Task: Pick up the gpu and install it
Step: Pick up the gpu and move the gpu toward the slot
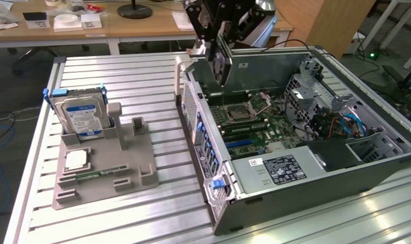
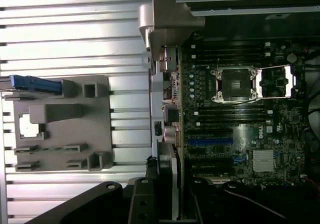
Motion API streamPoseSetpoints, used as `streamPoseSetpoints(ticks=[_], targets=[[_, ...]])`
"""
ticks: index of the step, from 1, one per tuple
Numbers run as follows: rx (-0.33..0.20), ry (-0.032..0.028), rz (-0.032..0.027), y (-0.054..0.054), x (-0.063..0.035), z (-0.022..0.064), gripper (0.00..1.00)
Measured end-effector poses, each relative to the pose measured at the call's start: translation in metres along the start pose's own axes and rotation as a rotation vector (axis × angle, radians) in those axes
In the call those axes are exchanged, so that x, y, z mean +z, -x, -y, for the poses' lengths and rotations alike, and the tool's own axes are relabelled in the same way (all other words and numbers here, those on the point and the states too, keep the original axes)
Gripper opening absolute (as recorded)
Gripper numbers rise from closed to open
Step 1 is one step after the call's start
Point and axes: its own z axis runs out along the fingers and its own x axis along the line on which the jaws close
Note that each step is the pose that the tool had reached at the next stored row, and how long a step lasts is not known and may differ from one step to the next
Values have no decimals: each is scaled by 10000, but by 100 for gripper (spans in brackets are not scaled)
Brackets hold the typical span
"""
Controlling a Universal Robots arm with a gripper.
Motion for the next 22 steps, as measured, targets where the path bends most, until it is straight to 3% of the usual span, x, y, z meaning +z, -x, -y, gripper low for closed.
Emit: streamPoseSetpoints(ticks=[22], targets=[[1, 0, 5, 356, 22, -17, 28]])
